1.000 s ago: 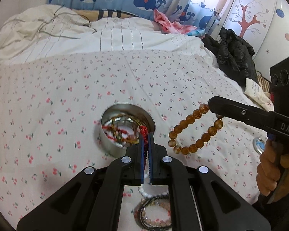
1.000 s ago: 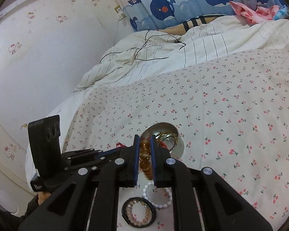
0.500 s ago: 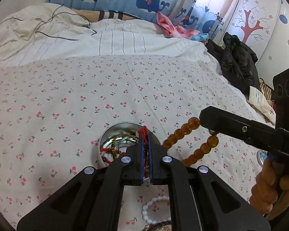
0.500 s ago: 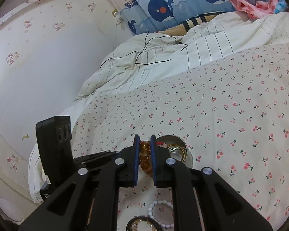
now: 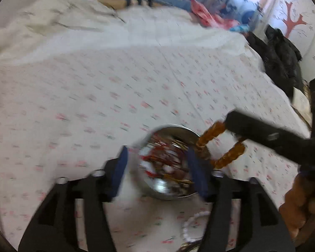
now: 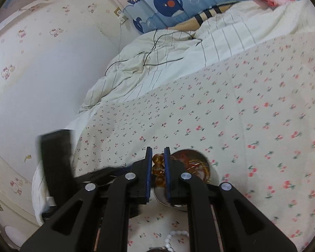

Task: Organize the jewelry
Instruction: 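Carry the red cord and amber beads over the tin and open both grippers, then move both open grippers back to the black case and white bead bracelet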

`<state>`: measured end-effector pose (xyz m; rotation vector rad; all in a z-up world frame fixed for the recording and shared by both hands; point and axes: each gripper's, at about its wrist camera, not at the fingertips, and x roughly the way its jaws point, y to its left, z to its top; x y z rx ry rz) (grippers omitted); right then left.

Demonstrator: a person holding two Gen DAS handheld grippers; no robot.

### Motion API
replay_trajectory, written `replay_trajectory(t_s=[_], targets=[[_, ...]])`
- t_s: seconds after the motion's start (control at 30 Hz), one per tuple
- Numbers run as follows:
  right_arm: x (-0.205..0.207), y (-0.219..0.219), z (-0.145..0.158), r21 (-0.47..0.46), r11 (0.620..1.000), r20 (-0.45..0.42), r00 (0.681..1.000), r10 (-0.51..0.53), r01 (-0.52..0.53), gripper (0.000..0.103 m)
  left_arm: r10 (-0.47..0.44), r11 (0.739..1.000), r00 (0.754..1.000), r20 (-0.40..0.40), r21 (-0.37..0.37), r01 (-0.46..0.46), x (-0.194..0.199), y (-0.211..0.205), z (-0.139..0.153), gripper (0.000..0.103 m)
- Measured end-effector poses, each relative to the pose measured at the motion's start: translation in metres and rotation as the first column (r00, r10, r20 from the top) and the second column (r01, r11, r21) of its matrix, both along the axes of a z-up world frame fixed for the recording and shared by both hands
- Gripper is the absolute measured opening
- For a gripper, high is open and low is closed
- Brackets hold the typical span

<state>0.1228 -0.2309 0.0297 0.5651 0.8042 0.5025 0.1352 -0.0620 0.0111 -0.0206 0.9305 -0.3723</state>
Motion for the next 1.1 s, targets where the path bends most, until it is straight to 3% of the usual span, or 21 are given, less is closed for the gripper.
replay_trajectory(t_s=[0.07,0.13,0.17,0.23,0.27,0.33,0.4,0.5,0.63,0.73,0.93,1.1], targets=[[0.005,0.004,-0.009,0.055,0.998,-0.023,1.0,0.02,-0.018,0.012,0.026,0.999,0.999,0.022,-0.02,-0.026,-0.008,0.016,0.01,0.064],[0.008,0.008,-0.018,0.173,0.984,-0.04,0.998,0.056,-0.048,0.012,0.053,0.998,0.998,0.027,-0.045,-0.052,-0.012,0.03,0.016,0.066],[0.01,0.01,-0.021,0.163,0.986,-0.056,0.997,0.053,-0.043,0.012,0.076,0.996,0.997,0.032,-0.053,-0.075,-0.013,0.037,0.017,0.069],[0.013,0.01,-0.026,0.07,0.998,-0.089,0.996,0.011,-0.005,0.016,0.125,0.99,0.992,0.025,-0.076,-0.123,-0.018,0.051,0.016,0.071],[0.014,0.009,-0.031,-0.011,0.999,-0.117,0.993,-0.035,0.034,0.032,0.136,0.988,0.991,0.018,-0.083,-0.134,-0.018,0.055,0.014,0.071],[0.013,0.004,-0.033,-0.125,0.987,-0.116,0.987,-0.115,0.1,0.042,0.17,0.982,0.985,0.0,-0.085,-0.17,-0.024,0.063,0.006,0.071],[0.012,0.0,-0.031,-0.122,0.987,-0.118,0.986,-0.119,0.105,0.043,0.195,0.977,0.981,-0.024,-0.087,-0.196,-0.03,0.069,-0.002,0.072],[0.002,0.0,-0.016,-0.163,0.981,-0.068,0.991,-0.117,0.104,0.051,0.201,0.976,0.978,-0.062,-0.077,-0.206,-0.044,0.073,-0.016,0.072],[-0.017,0.002,-0.011,-0.227,0.972,-0.065,0.995,-0.072,0.056,0.065,0.124,0.99,0.992,-0.002,0.069,-0.124,-0.065,0.056,-0.022,0.074],[-0.037,0.004,-0.017,-0.315,0.949,-0.083,0.995,-0.049,0.02,0.068,0.119,0.985,0.992,0.038,0.124,-0.123,-0.085,0.055,-0.026,0.081],[-0.075,0.0,-0.027,-0.467,0.883,-0.116,0.993,-0.01,-0.046,0.072,0.111,0.993,0.993,-0.026,0.054,-0.11,-0.108,0.06,-0.035,0.083],[-0.097,-0.012,-0.03,-0.497,0.866,-0.131,0.991,-0.006,-0.061,0.075,0.07,0.995,0.997,-0.026,0.076,-0.068,-0.123,0.051,-0.037,0.084]])
